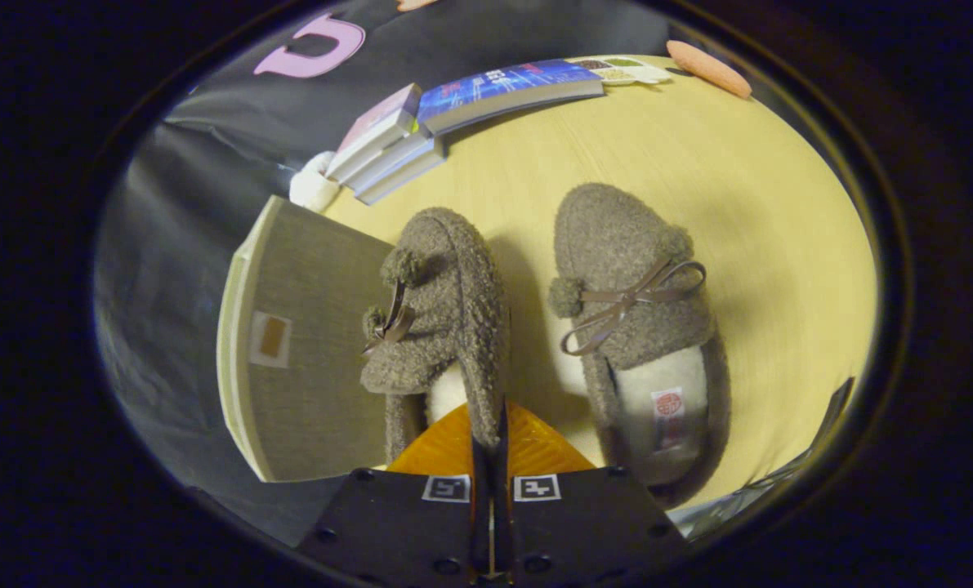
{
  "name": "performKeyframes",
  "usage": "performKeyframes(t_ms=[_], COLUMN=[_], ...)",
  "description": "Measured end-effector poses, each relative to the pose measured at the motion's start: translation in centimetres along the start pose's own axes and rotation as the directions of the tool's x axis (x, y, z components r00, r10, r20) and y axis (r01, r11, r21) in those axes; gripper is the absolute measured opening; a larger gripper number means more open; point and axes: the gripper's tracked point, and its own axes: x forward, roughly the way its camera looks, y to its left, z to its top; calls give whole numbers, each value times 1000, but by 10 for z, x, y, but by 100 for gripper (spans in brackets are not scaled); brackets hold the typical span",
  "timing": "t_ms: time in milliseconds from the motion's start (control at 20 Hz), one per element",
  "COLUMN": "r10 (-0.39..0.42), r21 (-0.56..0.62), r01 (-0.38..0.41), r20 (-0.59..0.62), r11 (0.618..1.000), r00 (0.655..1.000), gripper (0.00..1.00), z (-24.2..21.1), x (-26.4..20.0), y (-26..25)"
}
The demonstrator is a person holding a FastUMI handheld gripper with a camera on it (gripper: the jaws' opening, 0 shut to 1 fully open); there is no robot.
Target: Open the storage box then place both shoes into the box .Put the left shoe in first, then the right shoe, with the right side of both shoes facing outward in a uniform manner.
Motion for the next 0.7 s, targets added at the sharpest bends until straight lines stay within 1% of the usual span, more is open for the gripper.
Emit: performKeyframes(t_ms=[200,400,550,700], r10=[75,174,254,300], r21=[10,0,-25,-41], r01=[-77,-176,-254,-298], r20=[87,158,165,149], r11=[997,984,967,954], r00=[993,972,953,942], gripper=[6,6,6,6], z=[29,56,53,47], x=[-39,-70,-89,-82], y=[42,101,155,196])
